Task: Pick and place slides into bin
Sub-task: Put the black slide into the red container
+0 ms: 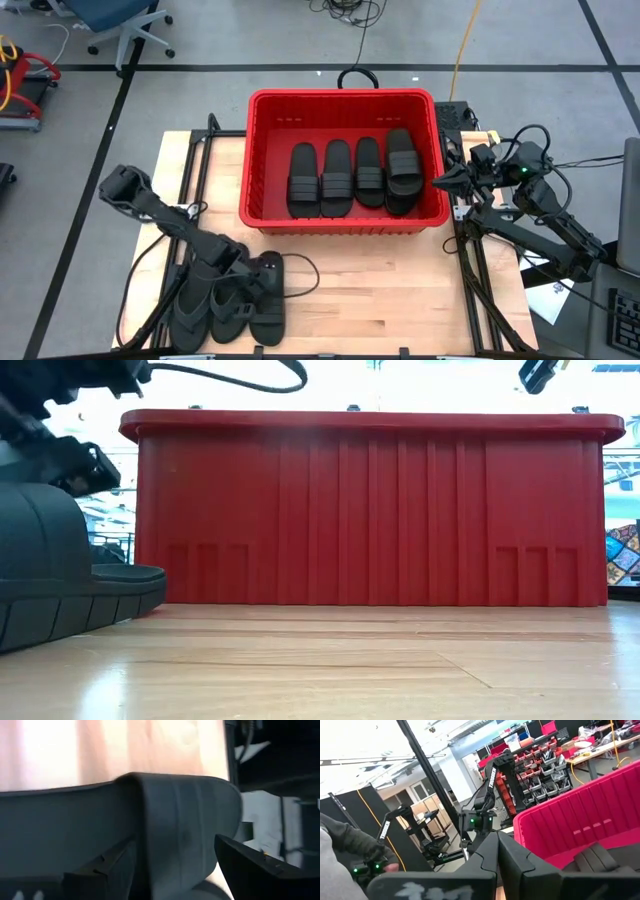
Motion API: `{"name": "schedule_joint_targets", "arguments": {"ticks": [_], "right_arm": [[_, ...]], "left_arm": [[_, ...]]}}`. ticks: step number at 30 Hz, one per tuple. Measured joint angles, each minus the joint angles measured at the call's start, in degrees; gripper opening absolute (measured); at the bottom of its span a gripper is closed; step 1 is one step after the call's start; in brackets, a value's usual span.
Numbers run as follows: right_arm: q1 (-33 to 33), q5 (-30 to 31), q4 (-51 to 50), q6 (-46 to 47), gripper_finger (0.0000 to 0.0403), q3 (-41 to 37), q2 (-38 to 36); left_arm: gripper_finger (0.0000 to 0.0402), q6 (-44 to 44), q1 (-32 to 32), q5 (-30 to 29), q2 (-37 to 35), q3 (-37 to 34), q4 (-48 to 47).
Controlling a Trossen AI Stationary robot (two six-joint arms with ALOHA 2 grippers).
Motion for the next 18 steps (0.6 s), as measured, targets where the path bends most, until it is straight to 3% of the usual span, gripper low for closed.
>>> {"name": "schedule_joint_targets", "arguments": {"ticks": [5, 9, 12, 16, 18], "right_arm": [[0.0, -0.1, -0.2, 0.0, 0.0000, 0.0, 0.0], [0.0, -0.1, -0.2, 0.0, 0.0000, 0.0, 0.0], [0.0, -0.9, -0.2, -0.1, 0.0000, 0.0, 0.0], [0.0, -1.7, -0.4, -0.3, 0.0000, 0.0, 0.0], [0.0, -1.7, -0.5, -0.3, 0.0000, 0.0, 0.0]], "left_arm": [[0.0249, 1.4, 0.3, 5.5, 4.7, 0.0, 5.0], [0.0210, 1.5, 0.4, 6.7, 5.7, 0.0, 9.1], [0.0151, 2.7, 0.4, 6.7, 5.6, 0.0, 10.1], [0.0041, 5.1, 0.4, 7.7, 5.6, 0.0, 11.6], [0.0014, 4.2, 0.7, 8.7, 5.6, 0.0, 12.9]]}}
